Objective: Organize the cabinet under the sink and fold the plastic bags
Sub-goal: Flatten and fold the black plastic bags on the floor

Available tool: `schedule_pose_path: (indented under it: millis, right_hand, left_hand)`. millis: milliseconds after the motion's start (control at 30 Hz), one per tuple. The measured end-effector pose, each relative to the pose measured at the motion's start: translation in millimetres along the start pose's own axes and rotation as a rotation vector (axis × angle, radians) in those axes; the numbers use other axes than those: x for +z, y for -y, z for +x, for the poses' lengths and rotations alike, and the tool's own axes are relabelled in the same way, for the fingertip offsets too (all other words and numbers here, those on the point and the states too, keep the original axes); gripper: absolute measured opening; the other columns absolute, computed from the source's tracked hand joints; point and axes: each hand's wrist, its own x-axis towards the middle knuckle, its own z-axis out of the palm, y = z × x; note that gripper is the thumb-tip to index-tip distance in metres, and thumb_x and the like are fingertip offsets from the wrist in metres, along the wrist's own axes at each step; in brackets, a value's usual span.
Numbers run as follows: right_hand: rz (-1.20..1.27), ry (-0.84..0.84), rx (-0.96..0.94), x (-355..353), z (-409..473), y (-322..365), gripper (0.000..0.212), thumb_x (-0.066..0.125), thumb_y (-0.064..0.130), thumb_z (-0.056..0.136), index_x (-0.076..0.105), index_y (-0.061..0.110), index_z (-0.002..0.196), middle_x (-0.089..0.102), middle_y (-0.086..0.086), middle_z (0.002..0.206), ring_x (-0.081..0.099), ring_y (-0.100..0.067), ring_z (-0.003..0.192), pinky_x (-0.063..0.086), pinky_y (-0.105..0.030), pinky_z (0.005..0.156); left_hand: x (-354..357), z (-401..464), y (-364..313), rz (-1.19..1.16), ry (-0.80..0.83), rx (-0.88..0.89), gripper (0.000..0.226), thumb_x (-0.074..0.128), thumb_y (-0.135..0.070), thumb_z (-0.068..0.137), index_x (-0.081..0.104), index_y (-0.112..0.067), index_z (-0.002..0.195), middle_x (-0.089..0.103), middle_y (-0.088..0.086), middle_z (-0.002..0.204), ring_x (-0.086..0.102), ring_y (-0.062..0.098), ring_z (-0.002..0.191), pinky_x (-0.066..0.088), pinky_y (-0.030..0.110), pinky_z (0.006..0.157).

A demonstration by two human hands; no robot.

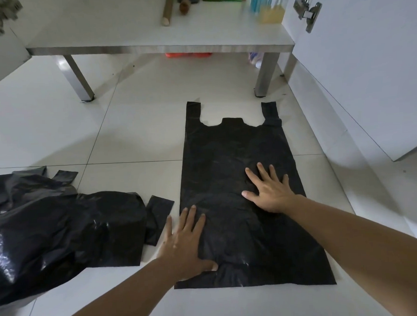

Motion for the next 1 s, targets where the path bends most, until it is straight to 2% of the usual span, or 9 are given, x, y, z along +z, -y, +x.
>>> schedule_pose_path:
  millis: [133, 233, 367, 467, 533, 600, 733, 867, 1000]
  right_hand:
    - [-0.018, 0.051, -0.005, -4, -1, -3, 0.080, 0.027, 0.075, 0.089, -0.012, 0.043, 0.151, -0.021, 0.002, 0.161, -0.019, -0.031, 0.148, -0.001, -0.065, 0.115]
    - [-0.029, 0.027, 0.002, -9, -6, 0, 0.082, 0.030, 0.075, 0.089, -0.011, 0.041, 0.152, -0.021, 0.000, 0.161, -0.017, -0.032, 0.148, 0.001, -0.066, 0.115]
    - [-0.016, 0.107, -0.017, -10, -17, 10, 0.083, 0.033, 0.074, 0.088, -0.009, 0.041, 0.152, -0.019, 0.000, 0.161, -0.014, -0.033, 0.148, 0.005, -0.067, 0.114]
    - [-0.052, 0.090, -0.054, -20, -22, 14, 0.084, 0.034, 0.073, 0.089, -0.008, 0.038, 0.153, -0.017, -0.002, 0.162, -0.012, -0.034, 0.148, 0.005, -0.066, 0.114]
    - [-0.063, 0.084, -0.064, -28, -26, 15, 0.085, 0.036, 0.071, 0.090, -0.007, 0.036, 0.153, -0.013, -0.003, 0.163, -0.007, -0.034, 0.149, 0.008, -0.063, 0.116]
    - [-0.030, 0.083, -0.056, -36, -29, 17, 0.085, 0.040, 0.068, 0.091, -0.003, 0.032, 0.155, -0.004, -0.006, 0.163, 0.002, -0.035, 0.149, 0.014, -0.060, 0.116]
    - [0.063, 0.088, -0.093, -53, -33, 39, 0.084, 0.046, 0.063, 0.092, 0.011, 0.021, 0.156, 0.031, -0.012, 0.156, 0.033, -0.032, 0.141, 0.032, -0.044, 0.113]
    - [0.106, 0.091, -0.171, -64, -40, 91, 0.075, 0.053, 0.055, 0.092, 0.026, 0.020, 0.153, 0.039, -0.009, 0.151, 0.042, -0.029, 0.135, 0.038, -0.040, 0.108]
    - [0.205, 0.099, -0.285, -65, -42, 158, 0.059, 0.057, 0.046, 0.093, 0.046, 0.015, 0.142, 0.056, -0.007, 0.135, 0.055, -0.026, 0.121, 0.047, -0.037, 0.100]
  left_hand:
    - [-3, -6, -3, 0.036, 0.027, 0.007, 0.118, 0.052, -0.081, 0.070, -0.010, -0.024, 0.152, -0.021, 0.004, 0.159, -0.014, 0.028, 0.148, -0.001, 0.054, 0.119]
    - [-8, -12, -3, 0.116, 0.048, 0.013, 0.120, 0.055, -0.079, 0.070, -0.011, -0.022, 0.152, -0.019, 0.008, 0.160, -0.012, 0.031, 0.148, -0.004, 0.056, 0.118]
    - [-16, -22, 3, 0.183, 0.133, -0.029, 0.119, 0.054, -0.078, 0.074, -0.017, -0.021, 0.151, -0.025, 0.011, 0.158, -0.018, 0.034, 0.146, -0.005, 0.059, 0.117]
    - [-24, -22, 8, 0.192, 0.188, -0.066, 0.114, 0.055, -0.073, 0.077, -0.014, -0.021, 0.152, -0.022, 0.011, 0.158, -0.016, 0.034, 0.147, -0.005, 0.059, 0.117]
    - [-35, -23, 10, 0.170, 0.160, -0.082, 0.108, 0.056, -0.068, 0.080, -0.007, -0.021, 0.153, -0.017, 0.010, 0.160, -0.012, 0.034, 0.147, -0.004, 0.059, 0.117]
    - [-51, -24, 15, 0.165, 0.094, -0.087, 0.099, 0.056, -0.063, 0.084, 0.001, -0.020, 0.153, -0.009, 0.010, 0.161, -0.007, 0.033, 0.148, -0.001, 0.058, 0.118]
    - [-85, -35, 48, 0.277, -0.011, -0.100, 0.081, 0.060, -0.053, 0.086, 0.022, -0.020, 0.150, 0.012, 0.010, 0.159, 0.010, 0.034, 0.146, 0.010, 0.056, 0.118]
    - [-103, -46, 103, 0.284, -0.012, -0.228, 0.069, 0.062, -0.037, 0.086, 0.033, -0.018, 0.144, 0.030, 0.011, 0.149, 0.025, 0.033, 0.140, 0.018, 0.056, 0.116]
    - [-108, -59, 153, 0.169, -0.015, -0.387, 0.053, 0.054, -0.040, 0.090, 0.042, -0.019, 0.137, 0.047, 0.006, 0.132, 0.039, 0.030, 0.130, 0.024, 0.056, 0.112]
